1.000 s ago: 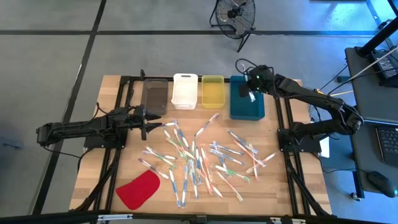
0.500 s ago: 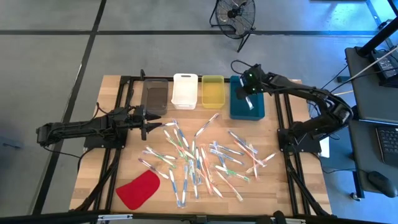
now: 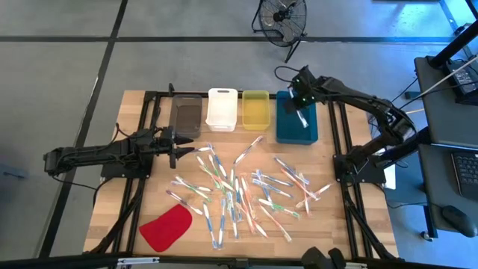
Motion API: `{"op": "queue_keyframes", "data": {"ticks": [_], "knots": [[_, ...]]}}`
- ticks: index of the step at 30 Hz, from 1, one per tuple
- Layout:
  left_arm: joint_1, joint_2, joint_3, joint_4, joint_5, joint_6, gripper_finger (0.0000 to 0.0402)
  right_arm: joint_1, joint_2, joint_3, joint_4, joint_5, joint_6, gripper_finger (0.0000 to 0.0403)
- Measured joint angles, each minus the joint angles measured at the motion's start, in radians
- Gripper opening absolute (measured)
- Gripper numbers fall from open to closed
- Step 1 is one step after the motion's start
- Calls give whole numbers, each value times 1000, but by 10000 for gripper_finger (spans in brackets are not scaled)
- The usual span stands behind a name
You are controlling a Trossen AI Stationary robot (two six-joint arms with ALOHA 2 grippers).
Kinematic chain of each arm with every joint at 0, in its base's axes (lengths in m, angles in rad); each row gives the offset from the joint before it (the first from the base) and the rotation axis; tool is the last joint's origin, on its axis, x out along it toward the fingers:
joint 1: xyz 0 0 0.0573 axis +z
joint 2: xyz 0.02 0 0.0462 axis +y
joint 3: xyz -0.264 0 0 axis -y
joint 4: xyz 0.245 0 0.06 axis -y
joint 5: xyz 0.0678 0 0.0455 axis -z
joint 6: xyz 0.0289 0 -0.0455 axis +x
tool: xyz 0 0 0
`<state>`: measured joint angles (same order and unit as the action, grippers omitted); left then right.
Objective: Pick & Place Toothbrushes
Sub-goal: Put the violet toothbrush into the blue bin
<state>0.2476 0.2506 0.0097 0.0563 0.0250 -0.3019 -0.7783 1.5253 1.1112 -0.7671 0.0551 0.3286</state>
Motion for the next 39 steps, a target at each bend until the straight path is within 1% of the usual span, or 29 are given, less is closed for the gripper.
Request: {"op": "queue_keyframes", "data": {"ticks": [5,10,16,22,34,39], "knots": [[0,0,0,0,-1,0,182,0,63,7,-24,-4,0,29],[0,0,0,0,-1,0,182,0,124,7,-24,-30,-3,29],[0,0,0,0,-2,0,182,1,171,7,-24,-47,-3,29],[0,0,0,0,-2,0,182,1,192,7,-23,-48,-2,29],[0,0,0,0,-2,0,182,1,193,7,-22,-44,8,29],[0,0,0,0,-2,0,182,1,195,7,-21,2,43,29]]}}
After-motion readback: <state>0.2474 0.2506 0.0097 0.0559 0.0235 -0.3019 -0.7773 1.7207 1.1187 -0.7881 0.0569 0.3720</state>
